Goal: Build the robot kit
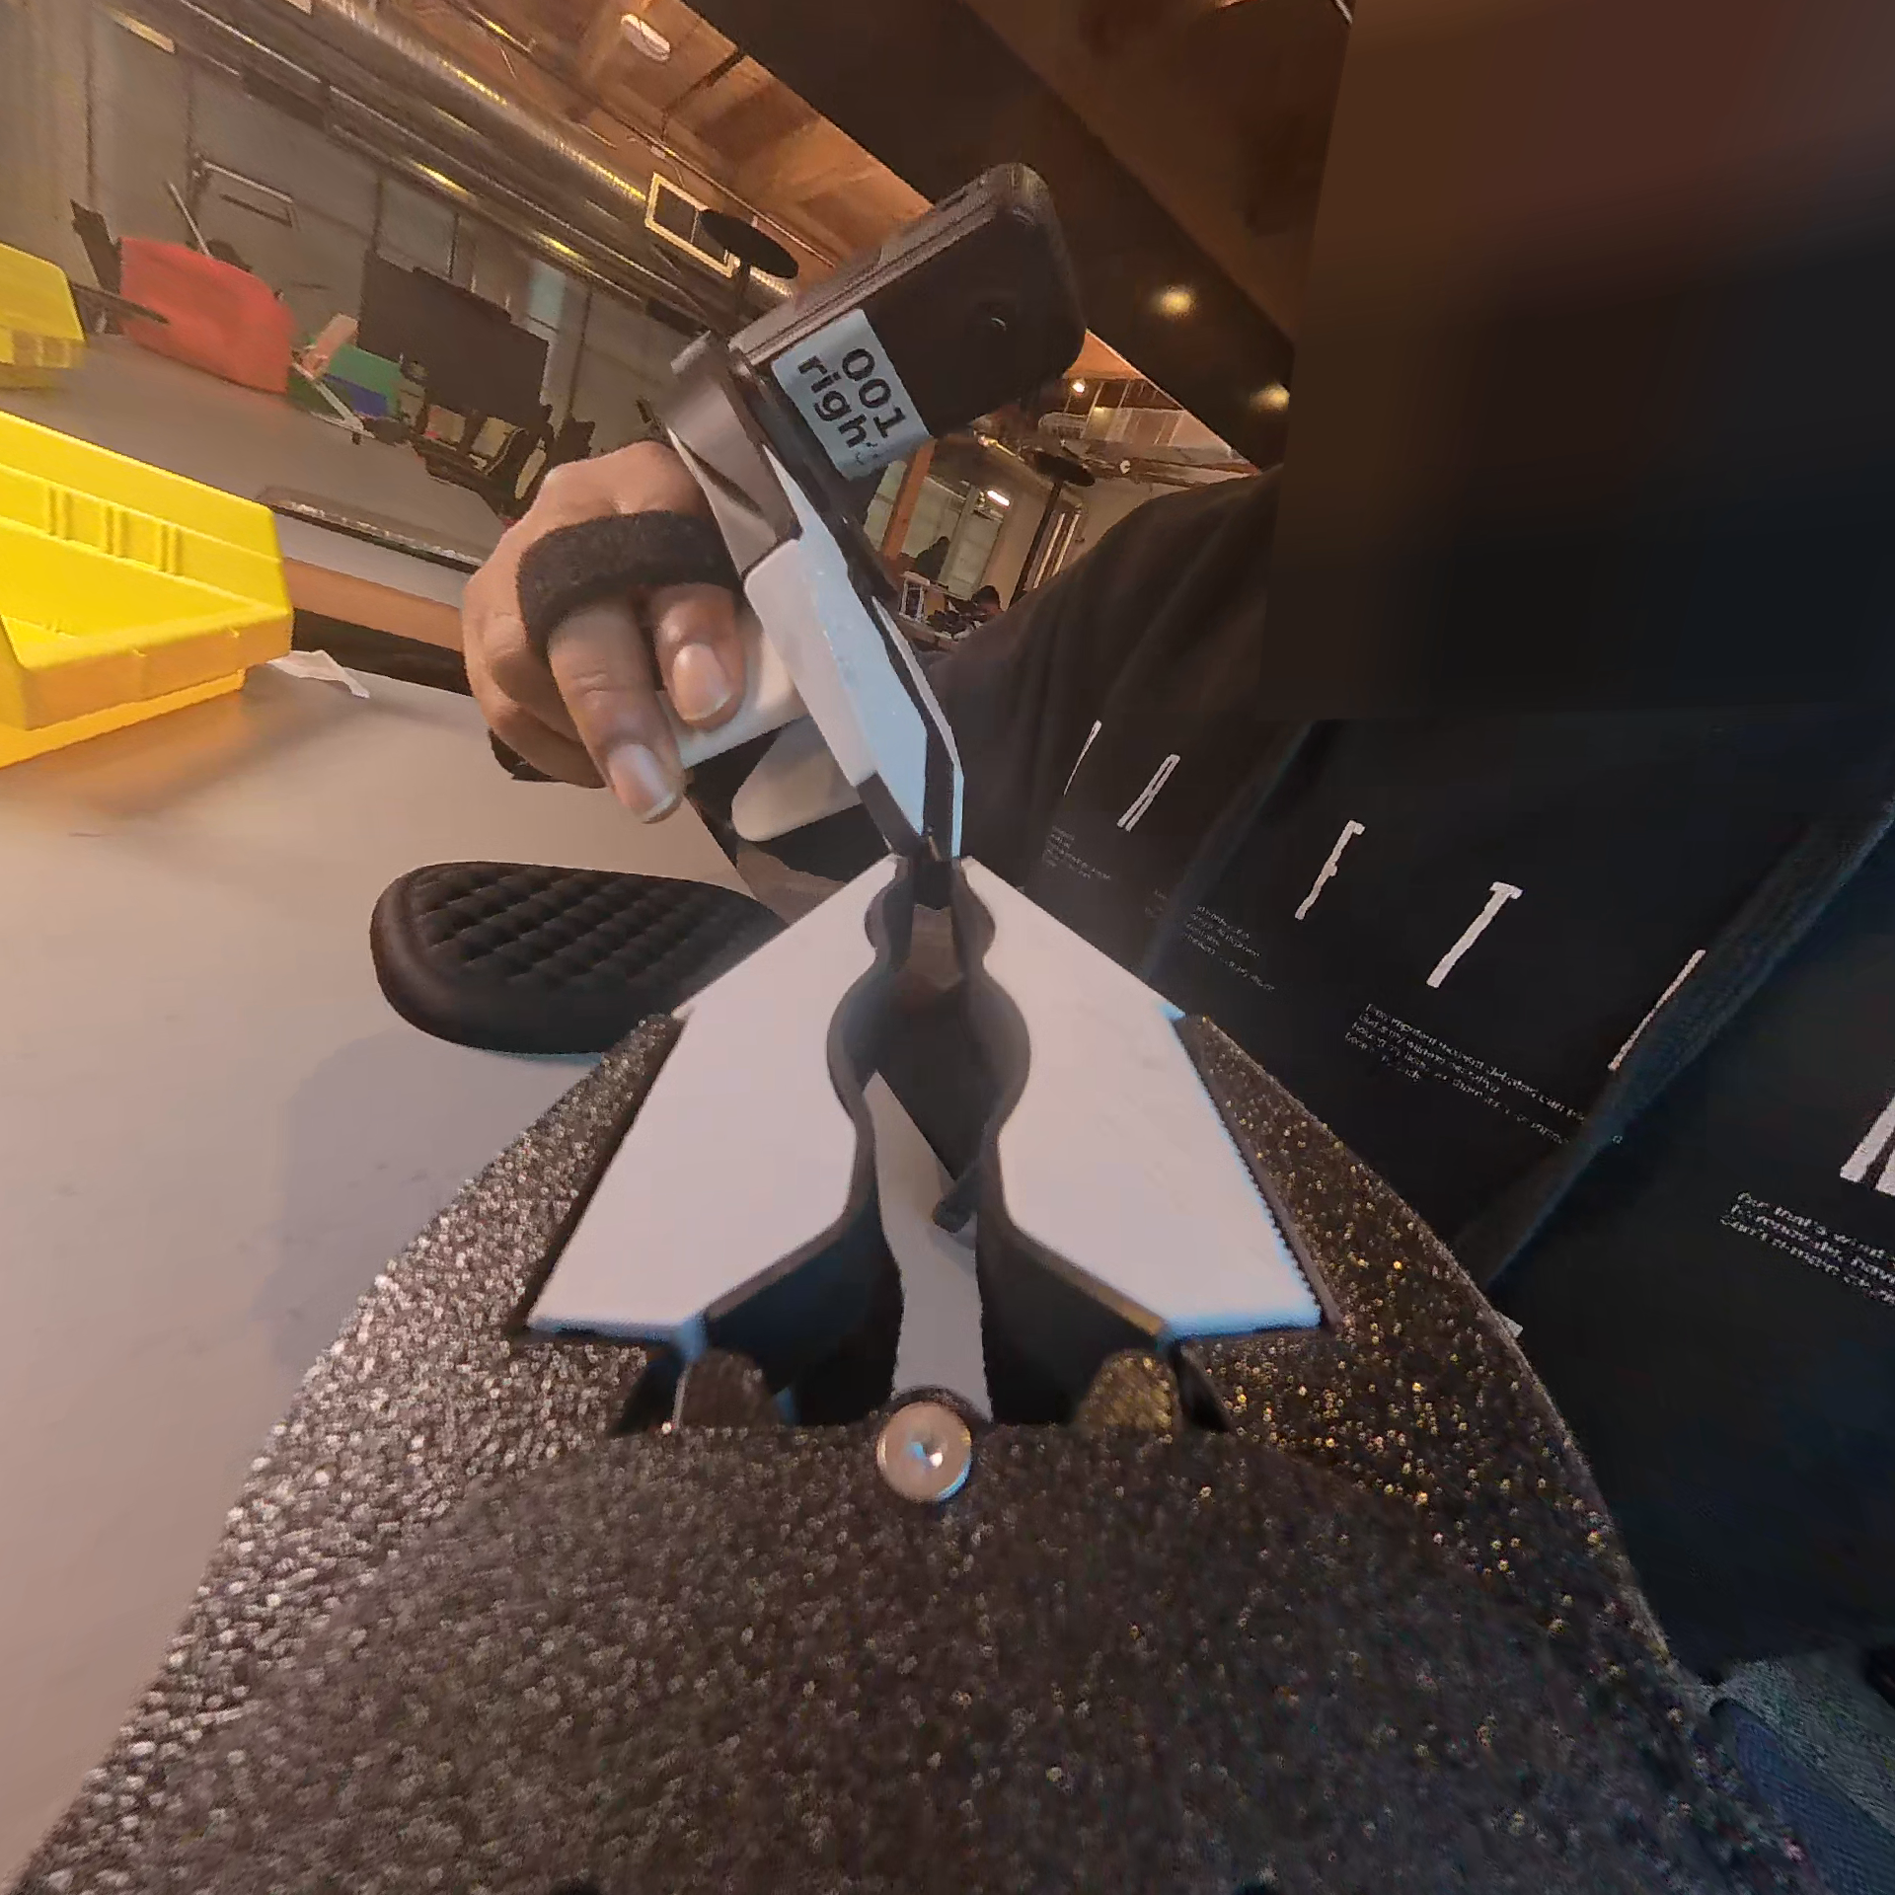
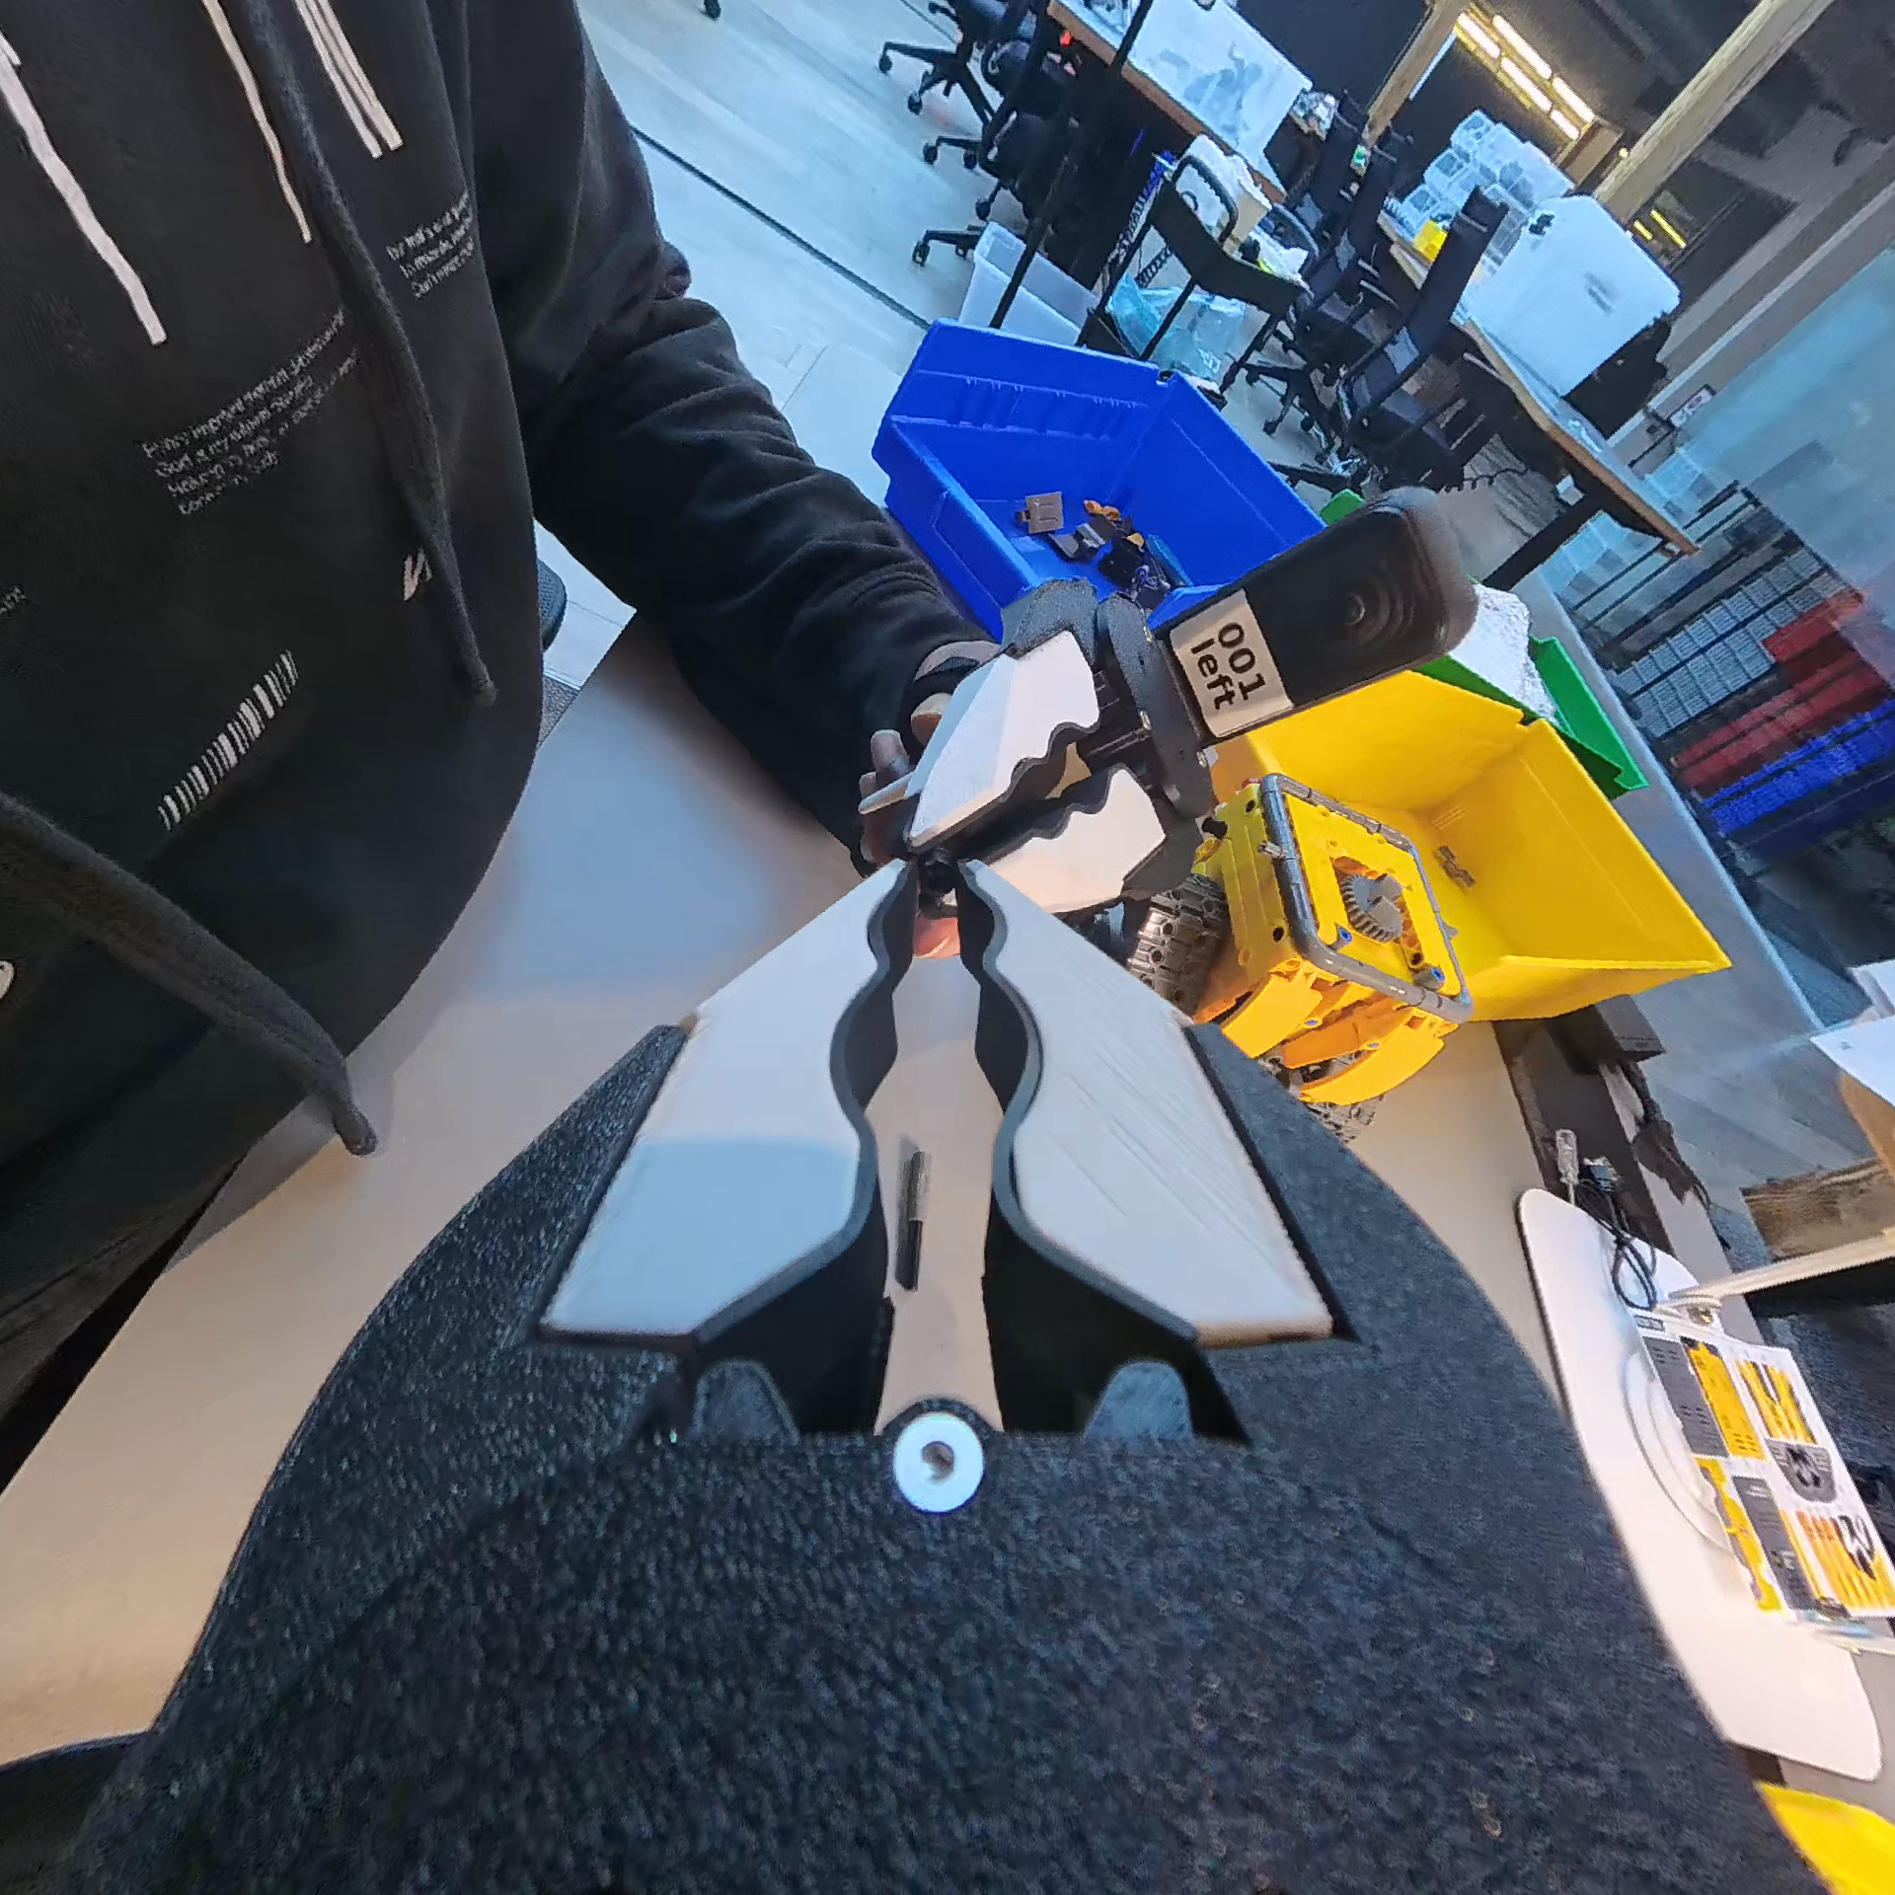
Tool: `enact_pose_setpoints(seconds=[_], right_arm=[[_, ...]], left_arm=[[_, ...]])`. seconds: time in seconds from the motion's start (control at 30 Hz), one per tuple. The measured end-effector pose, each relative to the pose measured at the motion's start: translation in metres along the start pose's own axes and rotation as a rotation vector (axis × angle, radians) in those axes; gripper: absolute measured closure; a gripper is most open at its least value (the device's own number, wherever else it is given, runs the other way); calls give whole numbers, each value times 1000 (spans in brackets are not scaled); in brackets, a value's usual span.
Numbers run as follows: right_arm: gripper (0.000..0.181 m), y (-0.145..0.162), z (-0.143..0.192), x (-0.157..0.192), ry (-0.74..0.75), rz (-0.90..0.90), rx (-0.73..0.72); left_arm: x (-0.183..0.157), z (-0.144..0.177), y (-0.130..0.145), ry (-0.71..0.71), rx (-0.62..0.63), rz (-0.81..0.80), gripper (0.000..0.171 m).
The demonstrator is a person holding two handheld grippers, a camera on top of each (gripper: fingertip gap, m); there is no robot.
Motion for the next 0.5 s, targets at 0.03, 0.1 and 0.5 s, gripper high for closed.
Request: enact_pose_setpoints(seconds=[0.03, 0.1, 0.5], right_arm=[[174, 0, 0, 0, 1, 6, 2], [175, 1, 0, 1, 0, 4, 8], [175, 87, 36, 5, 91, -310, 151]], left_arm=[[0, 0, 0, 3, 2, 6, 166], [1, 0, 0, 5, 8, 18, 166], [37, -2, 20, -836, 443, -170, 148]])
Point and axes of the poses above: each gripper's, where its closed fingertips meet, z back along the fingers, y out of its underside, x = y × z across the jaws, the point moved 10 cm from there along z, back along the fingers, and after that the axes turned 12 degrees about z, right-handed, at the moved point
